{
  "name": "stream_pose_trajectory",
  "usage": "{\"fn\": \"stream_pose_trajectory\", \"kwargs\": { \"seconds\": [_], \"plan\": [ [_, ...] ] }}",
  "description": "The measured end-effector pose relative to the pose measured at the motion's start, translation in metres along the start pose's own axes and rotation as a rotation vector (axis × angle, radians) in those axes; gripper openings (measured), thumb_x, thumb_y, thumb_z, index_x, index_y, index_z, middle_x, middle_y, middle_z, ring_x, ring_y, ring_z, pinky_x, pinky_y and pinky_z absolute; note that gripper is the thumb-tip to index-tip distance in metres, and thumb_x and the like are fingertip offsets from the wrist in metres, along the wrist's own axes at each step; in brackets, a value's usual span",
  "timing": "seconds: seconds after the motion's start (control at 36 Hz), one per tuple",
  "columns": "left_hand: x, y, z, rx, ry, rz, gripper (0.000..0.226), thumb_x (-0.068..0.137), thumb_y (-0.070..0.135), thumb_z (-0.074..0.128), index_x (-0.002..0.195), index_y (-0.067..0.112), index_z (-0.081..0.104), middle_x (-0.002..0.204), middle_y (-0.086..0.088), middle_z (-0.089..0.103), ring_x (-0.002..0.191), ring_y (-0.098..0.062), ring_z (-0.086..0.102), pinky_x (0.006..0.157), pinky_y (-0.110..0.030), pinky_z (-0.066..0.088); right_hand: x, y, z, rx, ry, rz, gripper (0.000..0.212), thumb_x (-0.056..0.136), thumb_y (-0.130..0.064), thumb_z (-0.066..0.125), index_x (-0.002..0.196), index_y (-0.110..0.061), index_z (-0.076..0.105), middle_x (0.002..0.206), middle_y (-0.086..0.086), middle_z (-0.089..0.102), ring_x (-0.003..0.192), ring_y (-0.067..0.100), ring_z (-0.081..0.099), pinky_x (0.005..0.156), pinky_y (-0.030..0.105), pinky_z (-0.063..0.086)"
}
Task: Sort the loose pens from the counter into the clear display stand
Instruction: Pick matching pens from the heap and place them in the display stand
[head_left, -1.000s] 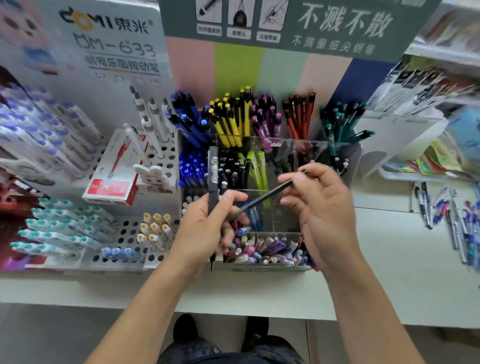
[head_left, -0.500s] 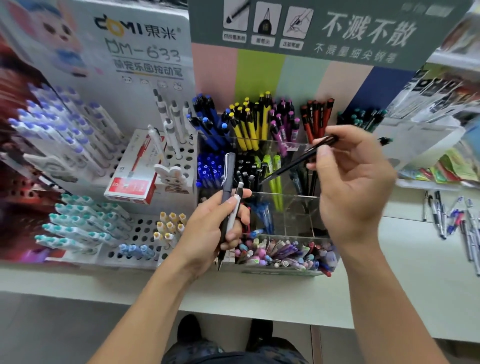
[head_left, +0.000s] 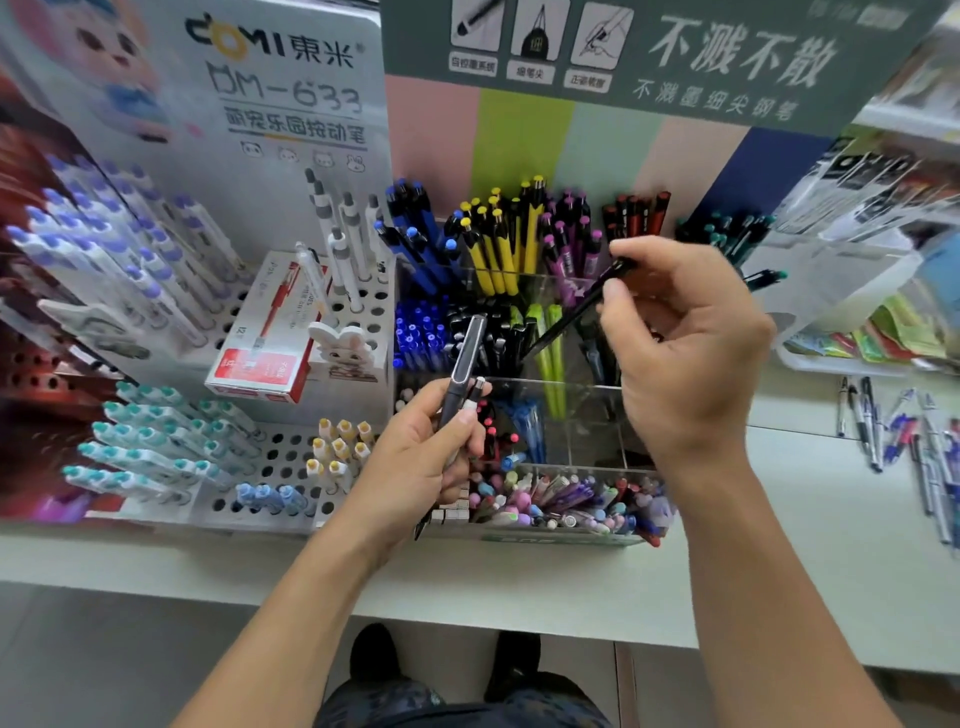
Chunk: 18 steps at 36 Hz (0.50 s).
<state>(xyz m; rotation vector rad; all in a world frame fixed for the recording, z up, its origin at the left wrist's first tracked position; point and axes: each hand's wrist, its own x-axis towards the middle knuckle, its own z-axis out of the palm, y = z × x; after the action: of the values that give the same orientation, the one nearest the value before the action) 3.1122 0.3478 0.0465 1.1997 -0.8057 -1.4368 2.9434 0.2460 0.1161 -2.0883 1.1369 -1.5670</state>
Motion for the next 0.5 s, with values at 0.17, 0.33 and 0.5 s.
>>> {"fn": "stream_pose_trajectory", "kwargs": {
  "seconds": [0.17,0.33,0.5],
  "plan": [
    [0.001,0.002,0.003,-0.020,0.005,-0.018,0.021,0.107,0.017,0.044,0.120,0.023,0.058,0.072,0.002,0.054,0.052,-0.015,0.022,0.041,-0.018,0.022,-0.012,0.012,0.020,-0.040,-0.179,0.051,0.022,0.089,0.001,0.071,0.110,-0.007,0.075,0.098,0.000,0.071,0.087,0.004,0.066,0.079,0.016,0.053],
    [0.000,0.005,0.006,0.007,-0.049,-0.018,0.021,0.107,0.018,0.043,0.124,0.014,0.054,0.072,0.001,0.053,0.051,-0.014,0.021,0.039,-0.014,0.026,-0.020,0.023,0.034,-0.113,-0.394,0.167,0.024,0.087,-0.004,0.075,0.108,-0.014,0.076,0.090,-0.007,0.071,0.078,0.003,0.063,0.076,0.018,0.053],
    [0.004,0.001,0.010,0.112,-0.075,0.012,0.022,0.107,0.015,0.045,0.123,0.021,0.057,0.072,0.001,0.056,0.048,-0.011,0.031,0.042,-0.016,0.029,-0.017,0.013,0.028,-0.064,-0.298,0.254,0.015,0.089,-0.009,0.073,0.103,-0.016,0.074,0.086,-0.008,0.071,0.076,0.005,0.064,0.069,0.014,0.049]
  ]
}}
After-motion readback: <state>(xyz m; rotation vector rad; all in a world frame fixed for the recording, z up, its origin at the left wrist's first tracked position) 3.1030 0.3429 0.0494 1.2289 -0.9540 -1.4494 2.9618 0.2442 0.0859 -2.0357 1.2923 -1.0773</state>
